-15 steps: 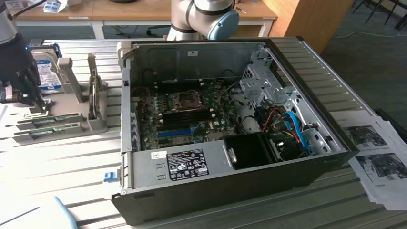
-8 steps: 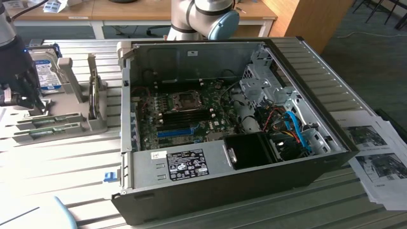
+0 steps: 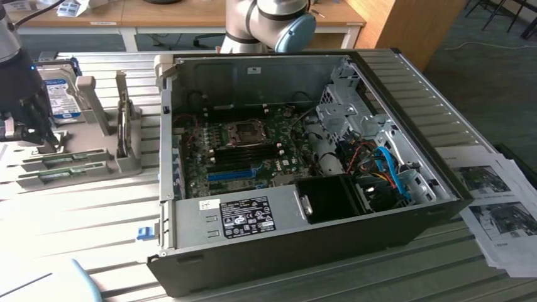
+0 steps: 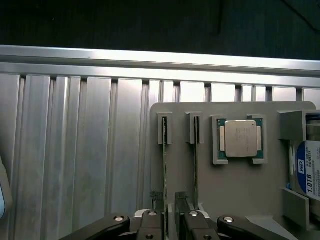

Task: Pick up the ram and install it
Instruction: 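Pick up the ram and move it above insertion slot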

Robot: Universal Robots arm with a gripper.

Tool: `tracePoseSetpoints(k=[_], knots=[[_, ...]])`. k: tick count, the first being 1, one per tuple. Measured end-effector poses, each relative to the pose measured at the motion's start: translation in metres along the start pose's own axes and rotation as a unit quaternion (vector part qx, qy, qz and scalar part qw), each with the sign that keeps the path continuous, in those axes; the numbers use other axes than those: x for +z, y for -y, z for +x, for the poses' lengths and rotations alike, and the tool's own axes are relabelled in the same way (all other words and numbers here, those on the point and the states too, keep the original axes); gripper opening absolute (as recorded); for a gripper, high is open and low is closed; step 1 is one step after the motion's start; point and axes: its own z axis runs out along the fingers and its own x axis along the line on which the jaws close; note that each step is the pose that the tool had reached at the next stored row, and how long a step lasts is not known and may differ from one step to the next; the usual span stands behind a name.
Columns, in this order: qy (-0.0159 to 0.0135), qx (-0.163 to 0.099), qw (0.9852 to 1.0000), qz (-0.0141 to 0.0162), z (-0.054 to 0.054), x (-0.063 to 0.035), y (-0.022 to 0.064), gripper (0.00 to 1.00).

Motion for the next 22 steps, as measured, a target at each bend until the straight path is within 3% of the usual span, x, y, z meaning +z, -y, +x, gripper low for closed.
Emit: tracePoseSetpoints(k=[4, 22], knots=[[0.0000, 0.000, 1.0000, 0.0001, 0.000, 0.0021, 0.0000, 0.23], [0.0001, 0.000, 1.0000, 0.0001, 0.001, 0.0294, 0.0012, 0.23]])
